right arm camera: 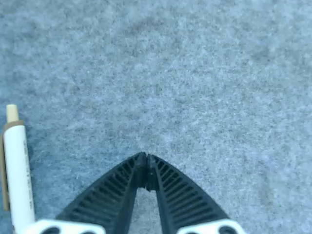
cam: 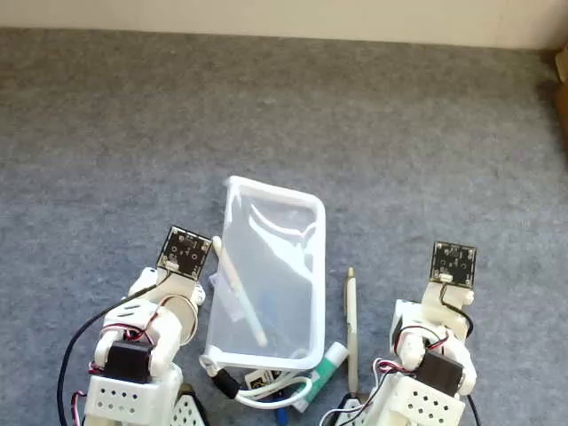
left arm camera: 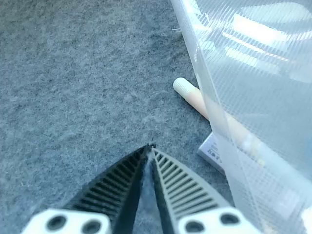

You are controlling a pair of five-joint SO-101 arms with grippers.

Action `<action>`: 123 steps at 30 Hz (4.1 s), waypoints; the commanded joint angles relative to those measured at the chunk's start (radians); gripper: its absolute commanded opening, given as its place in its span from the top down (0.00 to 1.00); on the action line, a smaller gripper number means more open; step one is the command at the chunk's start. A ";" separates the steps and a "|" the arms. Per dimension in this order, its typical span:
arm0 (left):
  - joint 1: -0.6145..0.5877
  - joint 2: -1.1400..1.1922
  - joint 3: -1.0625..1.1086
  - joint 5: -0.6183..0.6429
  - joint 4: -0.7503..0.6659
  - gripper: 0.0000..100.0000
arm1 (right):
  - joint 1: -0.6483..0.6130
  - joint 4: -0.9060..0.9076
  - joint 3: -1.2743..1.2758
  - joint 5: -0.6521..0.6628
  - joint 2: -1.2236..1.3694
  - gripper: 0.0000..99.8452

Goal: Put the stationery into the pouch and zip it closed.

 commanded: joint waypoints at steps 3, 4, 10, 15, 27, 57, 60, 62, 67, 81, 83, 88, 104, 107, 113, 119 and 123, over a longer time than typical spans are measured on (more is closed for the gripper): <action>-0.005 0.010 0.021 -0.005 0.005 0.99 | 0.007 0.004 0.145 -0.002 0.019 1.00; -0.005 0.010 0.021 -0.005 0.005 0.99 | 0.007 0.004 0.145 -0.002 0.019 1.00; -0.005 0.010 0.021 -0.005 0.005 0.99 | 0.007 0.004 0.145 -0.002 0.019 1.00; -0.005 0.010 0.021 -0.005 0.005 0.99 | 0.007 0.004 0.145 -0.002 0.019 1.00; -0.005 0.010 0.021 -0.005 0.005 0.99 | 0.007 0.004 0.145 -0.002 0.019 1.00; -0.005 0.010 0.021 -0.005 0.005 0.99 | 0.007 0.004 0.145 -0.002 0.019 1.00; -0.005 0.010 0.021 -0.005 0.005 0.99 | 0.005 0.004 0.145 -0.003 0.019 1.00; -0.005 0.010 0.021 -0.005 0.005 0.99 | 0.004 0.004 0.145 -0.005 0.019 1.00; -0.004 0.010 0.021 -0.005 0.005 0.99 | 0.004 0.002 0.145 -0.005 0.019 1.00; -0.022 0.001 0.021 -0.008 0.152 0.99 | -0.317 0.004 0.145 -0.005 0.019 1.00; -0.070 0.001 0.021 -0.008 0.121 0.99 | -0.343 0.004 0.145 -0.005 0.019 1.00; -0.257 0.001 0.021 -0.008 0.017 0.99 | -0.348 -0.013 0.074 -0.006 0.018 1.00; -0.367 0.001 0.021 -0.005 -0.011 0.99 | -0.578 0.248 -0.555 -0.020 0.031 1.00; -0.371 0.001 0.021 -0.005 -0.011 0.99 | -0.590 0.242 -0.556 -0.110 0.031 1.00; -0.372 0.001 0.021 -0.006 -0.011 0.99 | -0.690 0.245 -0.562 -0.256 0.031 1.00; -0.374 0.001 0.021 -0.006 -0.011 0.99 | -0.780 0.209 -0.562 -0.218 0.033 0.99; -0.374 0.001 0.021 -0.006 -0.011 0.99 | -0.857 0.209 -0.562 -0.121 0.033 0.91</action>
